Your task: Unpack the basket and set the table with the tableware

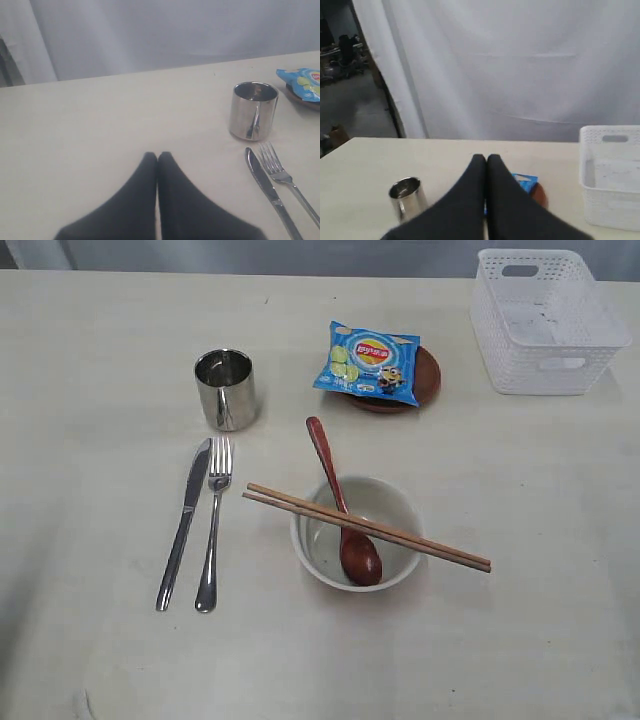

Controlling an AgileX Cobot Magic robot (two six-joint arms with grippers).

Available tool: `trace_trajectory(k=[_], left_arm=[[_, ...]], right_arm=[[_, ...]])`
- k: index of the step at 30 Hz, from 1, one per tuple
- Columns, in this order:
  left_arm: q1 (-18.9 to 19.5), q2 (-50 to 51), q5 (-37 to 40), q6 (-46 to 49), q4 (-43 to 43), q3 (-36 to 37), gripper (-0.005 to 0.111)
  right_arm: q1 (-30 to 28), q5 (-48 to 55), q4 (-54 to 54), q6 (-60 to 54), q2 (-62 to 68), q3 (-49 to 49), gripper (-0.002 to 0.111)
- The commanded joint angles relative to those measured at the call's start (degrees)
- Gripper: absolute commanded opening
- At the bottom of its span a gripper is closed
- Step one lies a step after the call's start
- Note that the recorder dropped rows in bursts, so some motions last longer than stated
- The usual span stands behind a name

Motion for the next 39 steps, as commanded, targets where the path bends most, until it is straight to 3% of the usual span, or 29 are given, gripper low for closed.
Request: trace_trajectory(k=[1,5,11,22,36,39], left_arm=[[0.1,-0.2,-0.5,-0.2,0.1,0.1,0.000],[0.1,-0.2,-0.5,-0.2,0.1,0.1,0.000],[0.1,-0.2,-0.5,-0.2,0.1,0.1,0.000],[0.1,-0.2,-0.5,-0.2,0.1,0.1,0.000],[0.1,-0.2,-0.5,-0.2,0.1,0.1,0.000],[0.1,-0.2,-0.5,-0.2,0.1,0.1,0.000]], right_arm=[[-10.1,2.2,-7.4,-1.1,-8.0,0.2,0.000],[-16.9,2.2,-8.9,-1.1,-13.7,0.2,0.000],[-17.4,1.9,-9.2,-1.3,-14.1,1.9,0.000],[-8.4,-17.3,-2.5,-0.4,-15.1,22.1,0.000],[-8.3,-12.0,-4.6,-2.9,-15.6,22.1,0.000],[-8.3,-9.8,-10.3,-1.1,-15.7,22.1,0.000]])
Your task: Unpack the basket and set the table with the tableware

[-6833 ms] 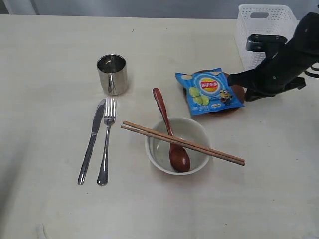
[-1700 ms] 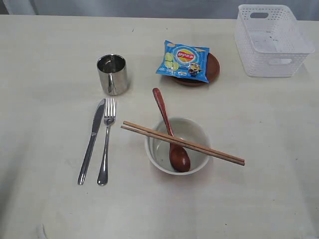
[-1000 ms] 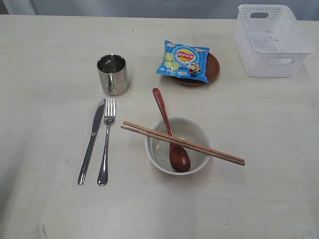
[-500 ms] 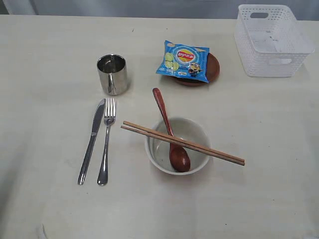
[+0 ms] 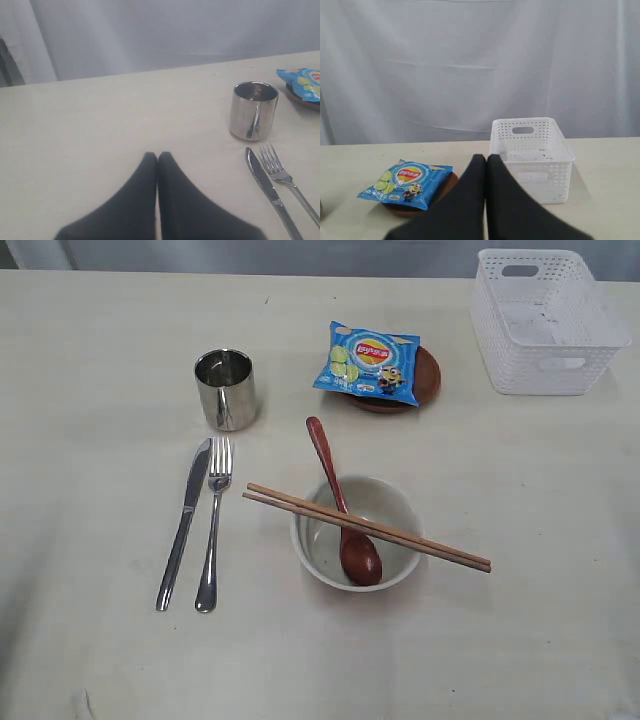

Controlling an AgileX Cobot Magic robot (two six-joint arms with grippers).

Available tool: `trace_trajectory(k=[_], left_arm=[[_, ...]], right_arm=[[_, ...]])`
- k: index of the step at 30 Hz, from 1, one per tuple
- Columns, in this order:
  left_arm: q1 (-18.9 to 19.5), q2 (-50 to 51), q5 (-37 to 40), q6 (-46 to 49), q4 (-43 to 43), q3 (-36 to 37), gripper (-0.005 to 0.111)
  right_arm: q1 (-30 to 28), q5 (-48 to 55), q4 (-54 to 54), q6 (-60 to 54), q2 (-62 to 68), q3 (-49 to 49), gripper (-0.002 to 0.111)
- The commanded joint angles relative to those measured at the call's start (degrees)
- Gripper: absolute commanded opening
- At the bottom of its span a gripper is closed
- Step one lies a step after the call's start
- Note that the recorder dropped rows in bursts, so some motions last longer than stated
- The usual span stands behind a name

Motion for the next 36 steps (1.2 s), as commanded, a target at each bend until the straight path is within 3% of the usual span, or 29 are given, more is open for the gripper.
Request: trace_trajectory(k=[1,9,17,36], left_arm=[[0.1,-0.2,-0.5,-0.2,0.1,0.1,0.000],[0.1,-0.2,-0.5,-0.2,0.1,0.1,0.000],[0.1,-0.2,-0.5,-0.2,0.1,0.1,0.000],[0.1,-0.2,-0.5,-0.2,0.1,0.1,0.000]], right_arm=[[0.3,3.3,-9.0,3.7,-0.5,0.2,0.000],[0.3,5.9,-27.3,21.3,-0.5,0.2,0.000],[0.3,15.4,-27.6,20.5,-0.5,0.2,0.000],[0.3,16.0,-27.3,20.5,-0.5,0.2,0.000]])
